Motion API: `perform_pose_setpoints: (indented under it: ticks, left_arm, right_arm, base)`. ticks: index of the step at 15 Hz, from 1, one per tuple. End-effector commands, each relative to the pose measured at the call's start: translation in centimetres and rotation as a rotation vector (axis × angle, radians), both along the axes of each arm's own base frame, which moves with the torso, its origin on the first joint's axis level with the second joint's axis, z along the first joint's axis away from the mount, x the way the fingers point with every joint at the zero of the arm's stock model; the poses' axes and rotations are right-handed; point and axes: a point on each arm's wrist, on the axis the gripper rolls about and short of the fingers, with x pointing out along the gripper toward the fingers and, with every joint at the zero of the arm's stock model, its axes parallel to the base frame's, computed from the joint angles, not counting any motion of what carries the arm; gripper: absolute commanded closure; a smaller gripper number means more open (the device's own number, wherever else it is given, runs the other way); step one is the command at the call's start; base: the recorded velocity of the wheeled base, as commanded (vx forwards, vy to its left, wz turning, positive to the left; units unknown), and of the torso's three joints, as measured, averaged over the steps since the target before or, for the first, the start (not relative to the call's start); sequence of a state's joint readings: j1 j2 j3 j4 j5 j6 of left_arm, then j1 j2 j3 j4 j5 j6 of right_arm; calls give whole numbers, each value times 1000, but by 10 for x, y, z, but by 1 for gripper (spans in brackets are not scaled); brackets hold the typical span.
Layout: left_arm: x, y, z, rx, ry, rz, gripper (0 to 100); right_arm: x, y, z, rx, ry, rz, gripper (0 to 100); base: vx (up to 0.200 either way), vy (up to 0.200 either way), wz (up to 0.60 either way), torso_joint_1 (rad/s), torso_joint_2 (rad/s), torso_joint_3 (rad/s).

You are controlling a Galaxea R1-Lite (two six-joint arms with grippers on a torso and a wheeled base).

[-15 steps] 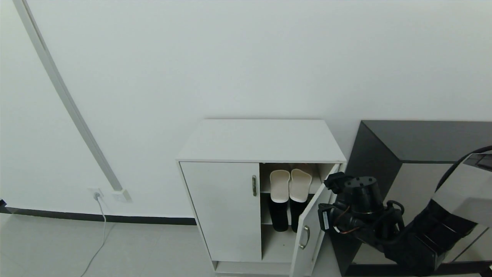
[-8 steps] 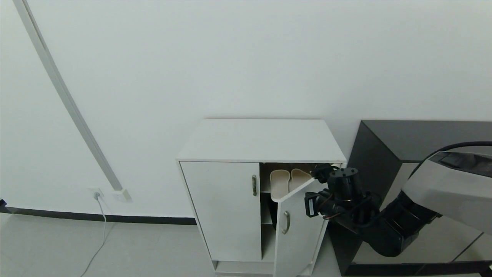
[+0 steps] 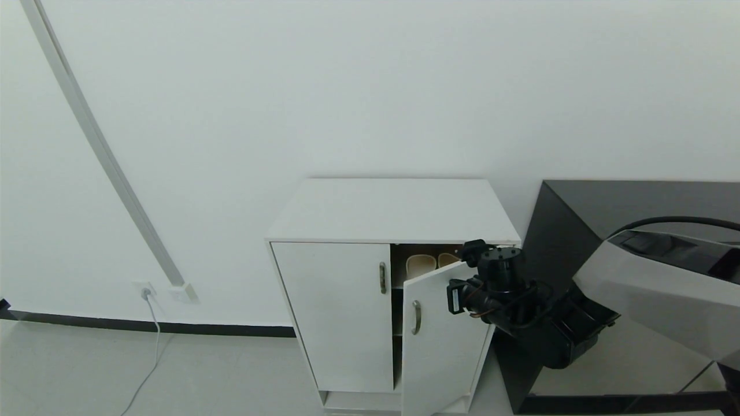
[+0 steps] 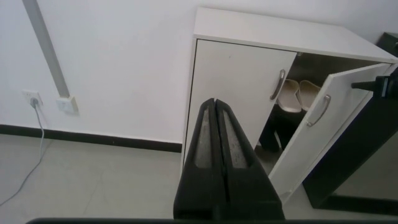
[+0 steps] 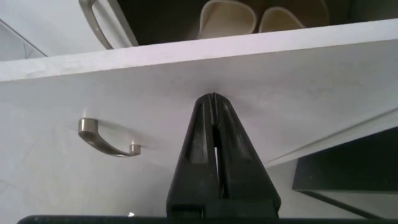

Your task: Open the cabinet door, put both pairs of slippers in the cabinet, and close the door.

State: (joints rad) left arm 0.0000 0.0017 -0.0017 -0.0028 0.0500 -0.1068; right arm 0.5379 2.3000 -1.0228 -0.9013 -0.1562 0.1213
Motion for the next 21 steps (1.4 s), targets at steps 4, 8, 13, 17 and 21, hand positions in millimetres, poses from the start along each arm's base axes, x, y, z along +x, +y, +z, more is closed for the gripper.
perform_pose_setpoints:
  ticks: [4, 8, 13, 17, 21]
  left_arm:
    - [0, 0, 0, -1, 0, 1, 100]
    - [0, 0, 0, -1, 0, 1, 100]
    - [0, 0, 0, -1, 0, 1, 100]
    - [0, 0, 0, -1, 0, 4, 100]
    - [0, 0, 0, -1, 0, 4, 100]
  right_arm:
    - [18, 5, -9, 10, -18, -12, 100]
    - [26, 10, -12, 16, -32, -14, 100]
    - [41, 14, -13, 32, -65, -24, 100]
    - [46, 17, -10, 33, -67, -26, 100]
    - [51, 16, -10, 30, -62, -32, 100]
  base:
    - [0, 0, 0, 0, 0, 0]
    - [0, 0, 0, 0, 0, 0]
    - [0, 0, 0, 0, 0, 0]
    - [0, 0, 0, 0, 0, 0]
    - [0, 0, 0, 0, 0, 0]
